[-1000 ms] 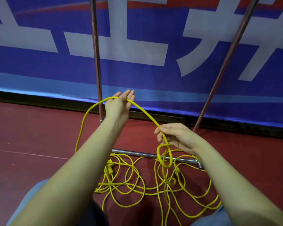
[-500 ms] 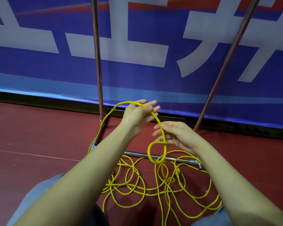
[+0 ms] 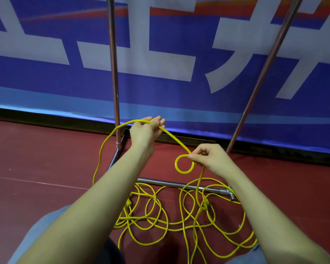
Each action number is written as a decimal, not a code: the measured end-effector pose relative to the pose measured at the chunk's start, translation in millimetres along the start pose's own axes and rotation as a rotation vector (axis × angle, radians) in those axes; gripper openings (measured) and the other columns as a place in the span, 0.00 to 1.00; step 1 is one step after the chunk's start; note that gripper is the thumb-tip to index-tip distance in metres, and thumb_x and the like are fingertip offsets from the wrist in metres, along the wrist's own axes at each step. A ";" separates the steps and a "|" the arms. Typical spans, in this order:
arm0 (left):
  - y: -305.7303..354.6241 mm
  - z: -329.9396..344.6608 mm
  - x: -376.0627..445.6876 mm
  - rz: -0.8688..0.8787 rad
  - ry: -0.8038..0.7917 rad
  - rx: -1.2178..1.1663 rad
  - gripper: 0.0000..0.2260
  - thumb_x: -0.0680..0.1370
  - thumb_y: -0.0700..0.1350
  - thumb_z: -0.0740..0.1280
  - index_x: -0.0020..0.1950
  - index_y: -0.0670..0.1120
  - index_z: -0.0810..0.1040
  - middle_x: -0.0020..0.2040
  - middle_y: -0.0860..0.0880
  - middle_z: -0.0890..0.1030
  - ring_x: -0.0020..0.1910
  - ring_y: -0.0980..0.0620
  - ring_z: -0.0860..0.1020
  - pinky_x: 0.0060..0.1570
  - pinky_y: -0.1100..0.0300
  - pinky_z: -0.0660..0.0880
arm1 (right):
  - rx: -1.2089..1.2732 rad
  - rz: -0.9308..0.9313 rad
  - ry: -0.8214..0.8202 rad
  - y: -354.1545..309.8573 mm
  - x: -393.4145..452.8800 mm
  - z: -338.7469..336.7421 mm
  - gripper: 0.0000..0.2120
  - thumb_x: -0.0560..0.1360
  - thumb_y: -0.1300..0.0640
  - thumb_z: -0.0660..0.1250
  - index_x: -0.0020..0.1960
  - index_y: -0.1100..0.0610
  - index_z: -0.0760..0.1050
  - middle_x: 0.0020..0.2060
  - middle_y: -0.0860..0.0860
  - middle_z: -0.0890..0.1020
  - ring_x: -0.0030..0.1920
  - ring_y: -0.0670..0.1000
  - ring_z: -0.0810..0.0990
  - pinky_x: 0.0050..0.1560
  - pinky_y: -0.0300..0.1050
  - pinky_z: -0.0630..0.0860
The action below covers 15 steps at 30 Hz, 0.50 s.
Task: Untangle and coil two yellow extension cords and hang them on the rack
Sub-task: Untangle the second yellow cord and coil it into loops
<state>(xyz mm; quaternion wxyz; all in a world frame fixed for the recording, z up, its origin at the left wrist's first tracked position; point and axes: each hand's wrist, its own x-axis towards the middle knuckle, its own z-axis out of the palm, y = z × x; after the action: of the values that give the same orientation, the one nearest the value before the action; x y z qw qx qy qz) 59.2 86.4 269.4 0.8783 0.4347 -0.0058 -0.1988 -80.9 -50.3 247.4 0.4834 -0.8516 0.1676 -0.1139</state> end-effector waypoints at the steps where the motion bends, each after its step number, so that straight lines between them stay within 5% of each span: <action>1: -0.8 0.0 0.0 -0.004 -0.004 -0.022 0.07 0.77 0.30 0.63 0.54 0.36 0.69 0.47 0.39 0.79 0.45 0.46 0.82 0.46 0.58 0.81 | 0.023 -0.008 0.031 0.9 0.6 -0.3 0.06 0.72 0.60 0.72 0.36 0.57 0.79 0.26 0.48 0.78 0.28 0.42 0.73 0.33 0.34 0.69; 10: -8.5 14.6 -20.3 -0.133 -0.349 0.077 0.06 0.78 0.32 0.62 0.48 0.43 0.70 0.41 0.45 0.84 0.42 0.49 0.84 0.45 0.56 0.80 | 0.308 -0.010 0.022 -8.2 -1.2 6.1 0.11 0.75 0.62 0.67 0.34 0.58 0.78 0.25 0.48 0.77 0.26 0.43 0.71 0.31 0.33 0.69; 15: -8.9 8.0 -18.7 -0.056 -0.301 0.193 0.06 0.77 0.31 0.63 0.47 0.42 0.72 0.42 0.42 0.82 0.39 0.48 0.84 0.44 0.54 0.80 | 0.230 -0.041 0.023 -10.5 -0.9 0.1 0.11 0.76 0.62 0.67 0.34 0.59 0.76 0.25 0.50 0.78 0.27 0.46 0.76 0.37 0.40 0.74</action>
<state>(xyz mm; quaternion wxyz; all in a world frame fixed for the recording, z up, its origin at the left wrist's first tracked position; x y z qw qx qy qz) 37.5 82.1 270.6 0.8159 0.4822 -0.1443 -0.2846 -79.8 -44.9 256.4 0.5736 -0.7924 0.1414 -0.1523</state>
